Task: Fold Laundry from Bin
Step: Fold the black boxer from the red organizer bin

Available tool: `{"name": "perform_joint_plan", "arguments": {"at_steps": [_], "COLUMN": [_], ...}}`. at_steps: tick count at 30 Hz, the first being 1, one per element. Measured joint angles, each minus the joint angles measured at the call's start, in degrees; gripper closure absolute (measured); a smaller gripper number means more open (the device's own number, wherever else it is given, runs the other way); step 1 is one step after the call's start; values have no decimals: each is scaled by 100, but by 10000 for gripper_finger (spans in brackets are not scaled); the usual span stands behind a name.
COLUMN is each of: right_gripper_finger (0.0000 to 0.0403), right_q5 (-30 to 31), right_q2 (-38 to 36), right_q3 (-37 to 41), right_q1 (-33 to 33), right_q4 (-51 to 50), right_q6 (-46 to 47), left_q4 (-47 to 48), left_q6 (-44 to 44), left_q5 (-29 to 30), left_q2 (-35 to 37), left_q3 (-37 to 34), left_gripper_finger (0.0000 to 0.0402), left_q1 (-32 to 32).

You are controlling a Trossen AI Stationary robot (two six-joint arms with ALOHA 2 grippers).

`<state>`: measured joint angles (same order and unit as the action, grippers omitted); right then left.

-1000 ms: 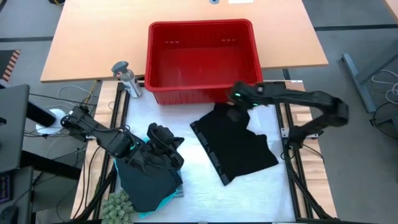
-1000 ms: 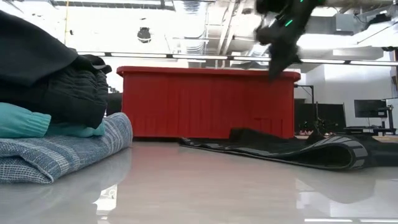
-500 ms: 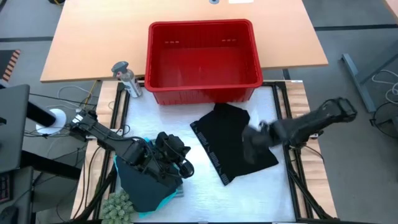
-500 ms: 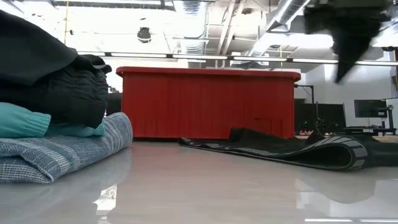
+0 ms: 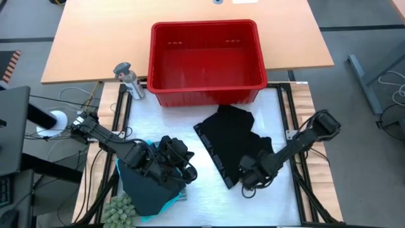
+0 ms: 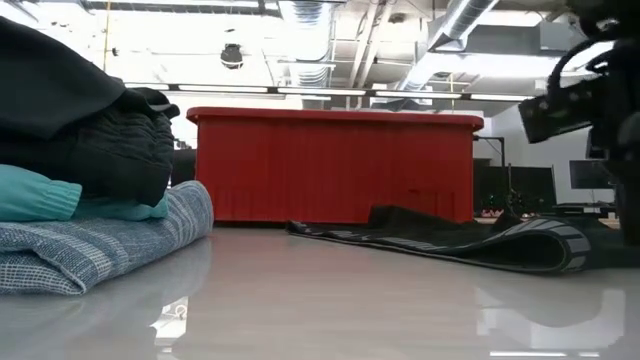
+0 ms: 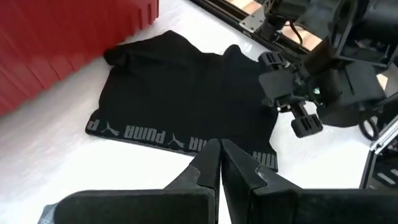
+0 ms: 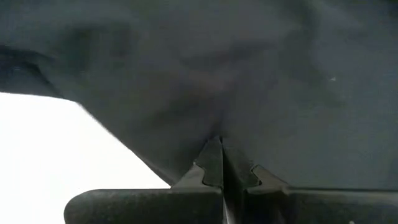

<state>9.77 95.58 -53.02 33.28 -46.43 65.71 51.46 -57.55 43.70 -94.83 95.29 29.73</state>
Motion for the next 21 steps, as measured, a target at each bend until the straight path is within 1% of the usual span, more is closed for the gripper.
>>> {"name": "perform_joint_plan", "arguments": {"at_steps": [3,6,8,10,11,13,16,18,20,21], "right_gripper_finger": [387,387,387,387,387,387,387,387,387,387], "right_q5": [-219,-322,-417,-638,-722,-591,-57,291,734,968], "right_q2": [294,571,780,991,1073,1142,1104,960,664,489], "right_q3": [-128,-503,-826,-1208,-1440,-1937,-2571,-2870,-2963,-2940], "right_q1": [9,40,37,10,-26,-108,-257,-369,-475,-529], "right_q4": [494,1035,1456,1855,1864,1428,368,-331,-1006,-1318], "right_q6": [96,-43,-367,-942,-1239,-1639,-2269,-2518,-2386,-2142], "left_q4": [4,13,39,42,50,61,67,-68,-268,-426], "left_q6": [98,156,168,282,360,487,646,753,787,759], "left_q5": [-16,-100,-143,-142,-142,-138,-92,72,246,199], "left_q2": [0,0,0,0,0,0,0,4,4,2], "left_q3": [0,0,0,0,0,0,-1,-109,-314,-436], "left_gripper_finger": [401,401,401,401,401,401,401,401,401,401], "left_q1": [64,125,160,190,204,231,245,208,123,40]}}
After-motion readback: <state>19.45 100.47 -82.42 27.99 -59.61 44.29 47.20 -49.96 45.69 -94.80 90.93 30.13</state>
